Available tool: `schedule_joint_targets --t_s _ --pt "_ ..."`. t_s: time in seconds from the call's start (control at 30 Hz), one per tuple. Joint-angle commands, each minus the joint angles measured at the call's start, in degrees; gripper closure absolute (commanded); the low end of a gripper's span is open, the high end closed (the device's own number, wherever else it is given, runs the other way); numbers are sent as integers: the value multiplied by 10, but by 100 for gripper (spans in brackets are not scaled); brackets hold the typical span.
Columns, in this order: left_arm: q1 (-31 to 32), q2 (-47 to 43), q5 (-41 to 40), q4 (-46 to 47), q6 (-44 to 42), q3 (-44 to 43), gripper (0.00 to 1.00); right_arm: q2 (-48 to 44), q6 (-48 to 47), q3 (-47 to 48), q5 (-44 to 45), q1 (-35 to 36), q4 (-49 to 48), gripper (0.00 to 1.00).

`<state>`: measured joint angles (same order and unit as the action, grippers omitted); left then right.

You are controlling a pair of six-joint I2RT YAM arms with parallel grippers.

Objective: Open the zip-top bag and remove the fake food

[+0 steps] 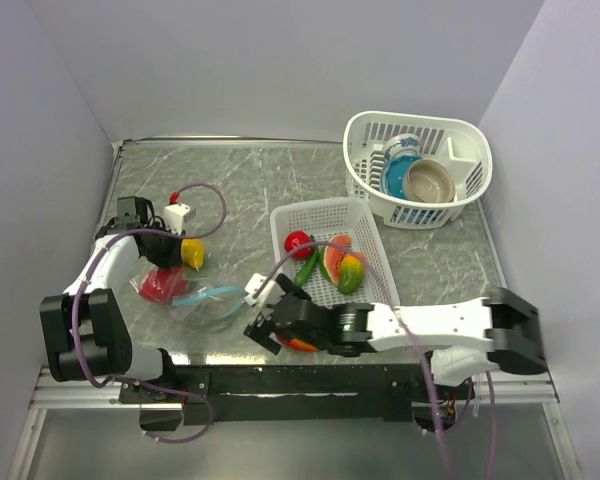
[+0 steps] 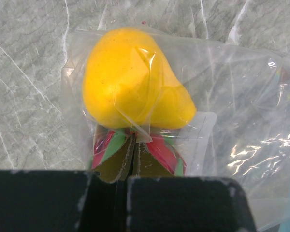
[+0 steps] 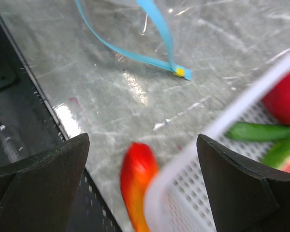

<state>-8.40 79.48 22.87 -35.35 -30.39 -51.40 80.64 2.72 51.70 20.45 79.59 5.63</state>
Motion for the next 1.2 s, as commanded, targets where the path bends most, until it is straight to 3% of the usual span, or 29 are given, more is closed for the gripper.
schedule_joint_targets --t_s 0.0,0.2,0.57,0.7,0.87,1.03,1.17 --pt "2 -11 1 -16 -3 7 99 -76 26 19 3 -1 103 0" --pt "3 -14 4 -16 -2 5 99 -143 150 -38 -38 20 159 0" --pt "3 -23 4 -15 -2 11 99 -230 179 -92 -121 36 221 8" --pt "3 -21 3 -16 1 9 99 -188 193 -98 -133 34 214 7" --pt "3 -21 -2 -21 -4 2 99 -71 193 -79 -123 29 217 5" --pt "2 -15 -1 -21 -3 0 99 15 172 -30 -40 1 225 0" --pt "2 -13 -4 -22 -5 0 99 21 142 -6 -1 -24 209 0"
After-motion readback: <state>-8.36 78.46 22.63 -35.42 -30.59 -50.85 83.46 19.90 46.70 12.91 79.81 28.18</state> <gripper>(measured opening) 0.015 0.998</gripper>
